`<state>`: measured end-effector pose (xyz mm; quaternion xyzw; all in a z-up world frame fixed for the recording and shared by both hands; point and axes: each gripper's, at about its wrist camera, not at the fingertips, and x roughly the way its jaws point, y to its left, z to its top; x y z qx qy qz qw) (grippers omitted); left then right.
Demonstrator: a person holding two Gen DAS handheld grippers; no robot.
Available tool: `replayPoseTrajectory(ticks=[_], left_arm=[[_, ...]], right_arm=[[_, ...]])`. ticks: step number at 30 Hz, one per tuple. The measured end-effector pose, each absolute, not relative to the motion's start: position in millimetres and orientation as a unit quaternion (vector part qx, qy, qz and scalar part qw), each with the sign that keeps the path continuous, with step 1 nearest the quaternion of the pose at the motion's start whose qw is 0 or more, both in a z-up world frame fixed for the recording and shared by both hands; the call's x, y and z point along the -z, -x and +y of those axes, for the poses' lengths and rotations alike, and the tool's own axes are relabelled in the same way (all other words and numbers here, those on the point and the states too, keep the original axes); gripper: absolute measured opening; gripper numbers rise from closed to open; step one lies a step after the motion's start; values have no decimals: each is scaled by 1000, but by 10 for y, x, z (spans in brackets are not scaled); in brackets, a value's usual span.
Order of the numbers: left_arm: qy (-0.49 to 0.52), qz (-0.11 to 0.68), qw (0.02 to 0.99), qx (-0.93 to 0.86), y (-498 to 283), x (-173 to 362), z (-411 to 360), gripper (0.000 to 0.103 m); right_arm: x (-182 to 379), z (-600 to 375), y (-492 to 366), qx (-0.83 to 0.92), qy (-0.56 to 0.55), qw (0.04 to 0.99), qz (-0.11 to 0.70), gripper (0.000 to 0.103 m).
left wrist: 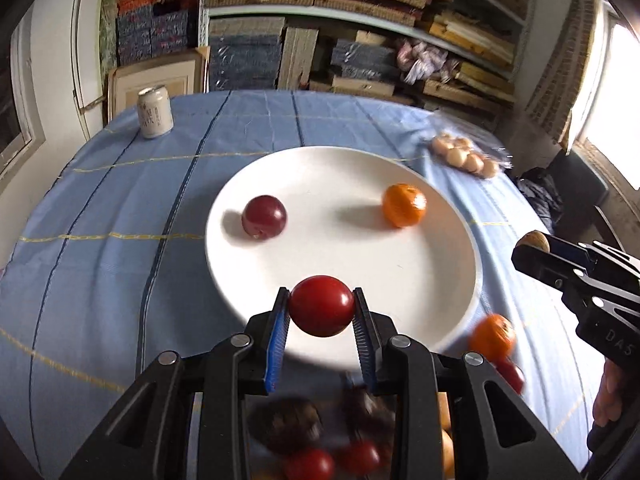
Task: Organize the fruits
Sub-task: 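Place the tomato on the plate with the left tool while the right tool places the brown fruit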
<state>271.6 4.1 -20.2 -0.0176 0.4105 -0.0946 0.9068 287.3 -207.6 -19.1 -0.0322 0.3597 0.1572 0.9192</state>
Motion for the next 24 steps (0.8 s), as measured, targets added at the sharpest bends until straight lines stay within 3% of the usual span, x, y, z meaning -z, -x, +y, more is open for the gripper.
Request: replayPoseTrajectory(ticks=[16, 17, 19, 21, 24], left_arm=[[-4, 454, 890, 47, -3387, 494, 139, 33], [-5, 456, 889, 46, -3397, 498, 134, 39], [-7, 452, 891, 33, -3388, 482, 146, 49], [-8, 442, 896, 26, -3341, 436, 163, 61], [-9, 433, 901, 22, -3250, 369, 176, 62]], right_arm=[[644, -2040, -3833, -134, 19, 888, 439, 29], [667, -2049, -3869, -138, 13, 883, 447, 31], [660, -2069, -3876, -135, 9, 884, 447, 59], [601, -2098, -3802, -130, 6, 893, 430, 61], [518, -2133, -3667, -130, 3, 899, 418, 61]])
